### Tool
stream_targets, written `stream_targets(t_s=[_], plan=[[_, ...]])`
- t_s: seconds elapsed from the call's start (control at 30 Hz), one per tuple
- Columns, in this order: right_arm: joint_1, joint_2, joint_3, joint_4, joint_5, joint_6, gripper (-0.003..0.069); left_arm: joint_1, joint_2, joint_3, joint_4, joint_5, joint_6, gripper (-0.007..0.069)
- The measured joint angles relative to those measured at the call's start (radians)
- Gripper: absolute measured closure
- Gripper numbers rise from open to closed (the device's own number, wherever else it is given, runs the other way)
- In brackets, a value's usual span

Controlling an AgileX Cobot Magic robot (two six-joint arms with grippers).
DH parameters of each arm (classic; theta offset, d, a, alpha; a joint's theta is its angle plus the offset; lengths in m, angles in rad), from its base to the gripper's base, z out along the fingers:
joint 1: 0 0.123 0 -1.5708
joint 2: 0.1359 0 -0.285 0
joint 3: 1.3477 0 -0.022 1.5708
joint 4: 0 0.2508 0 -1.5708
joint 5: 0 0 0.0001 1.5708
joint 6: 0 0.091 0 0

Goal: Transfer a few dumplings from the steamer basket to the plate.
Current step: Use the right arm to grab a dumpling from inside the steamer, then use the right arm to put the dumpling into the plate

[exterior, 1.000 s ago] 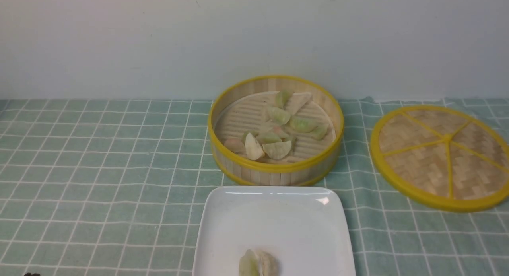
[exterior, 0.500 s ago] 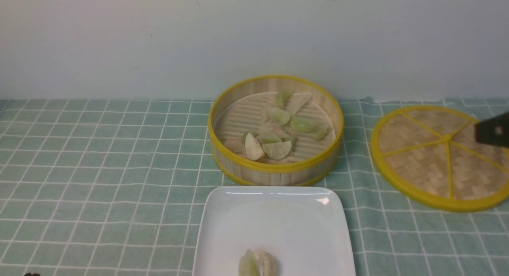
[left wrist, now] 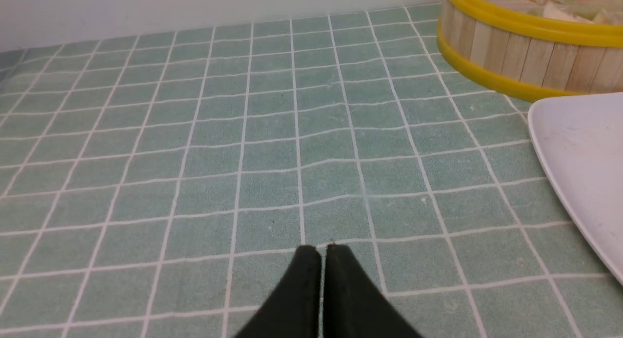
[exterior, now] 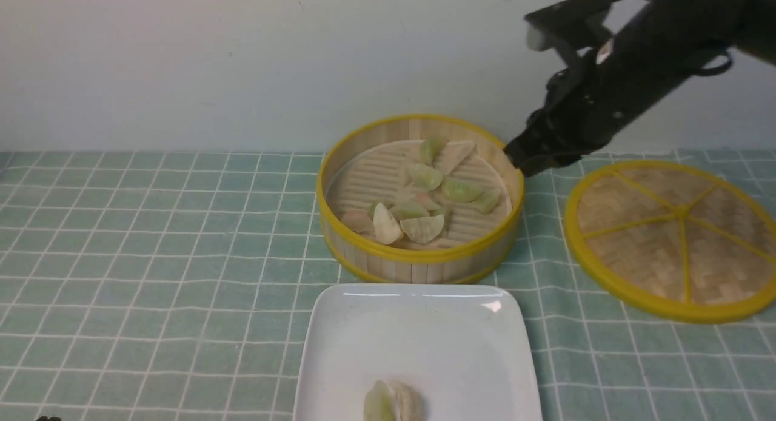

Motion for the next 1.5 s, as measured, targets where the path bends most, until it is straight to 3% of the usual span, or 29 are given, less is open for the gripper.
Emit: stream_targets(t_s=[0.1, 0.37, 0.53, 0.67, 0.77, 0.83, 0.87, 0.9, 1.1, 1.23, 1.37, 1.5], plan=[[0.020, 0.102, -0.102, -0.030, 0.011, 0.006, 0.0526, 0.000, 0.000, 0.000, 0.000, 0.000, 0.000, 0.0631], [0.038, 0.434, -0.421, -0.083, 0.012, 0.008, 0.0197, 0.000, 0.000, 0.000, 0.000, 0.000, 0.000, 0.0631], [0.038, 0.554, -0.511, -0.103, -0.006, 0.008, 0.0115, 0.000, 0.000, 0.000, 0.000, 0.000, 0.000, 0.0631], [0.038, 0.590, -0.524, -0.111, -0.048, 0.017, 0.0115, 0.000, 0.000, 0.000, 0.000, 0.000, 0.000, 0.0631], [0.038, 0.599, -0.528, -0.127, -0.052, 0.048, 0.0184, 0.000, 0.000, 0.000, 0.000, 0.000, 0.000, 0.0631], [0.039, 0.600, -0.539, -0.134, -0.027, 0.063, 0.0290, 0.000, 0.000, 0.000, 0.000, 0.000, 0.000, 0.0631], [0.040, 0.604, -0.557, -0.140, 0.005, 0.067, 0.0404, 0.000, 0.000, 0.000, 0.000, 0.000, 0.000, 0.0631], [0.041, 0.608, -0.578, -0.144, 0.038, 0.070, 0.0472, 0.000, 0.000, 0.000, 0.000, 0.000, 0.000, 0.0631], [0.041, 0.607, -0.722, -0.120, 0.156, 0.093, 0.0451, 0.000, 0.000, 0.000, 0.000, 0.000, 0.000, 0.0631], [0.047, 0.506, -0.726, -0.001, 0.160, 0.148, 0.0451, 0.000, 0.000, 0.000, 0.000, 0.000, 0.000, 0.0631], [0.065, 0.370, -0.604, 0.044, 0.160, 0.156, 0.0451, 0.000, 0.000, 0.000, 0.000, 0.000, 0.000, 0.0631], [0.124, 0.157, -0.303, 0.044, 0.160, 0.150, 0.0451, 0.000, 0.000, 0.000, 0.000, 0.000, 0.000, 0.0631]])
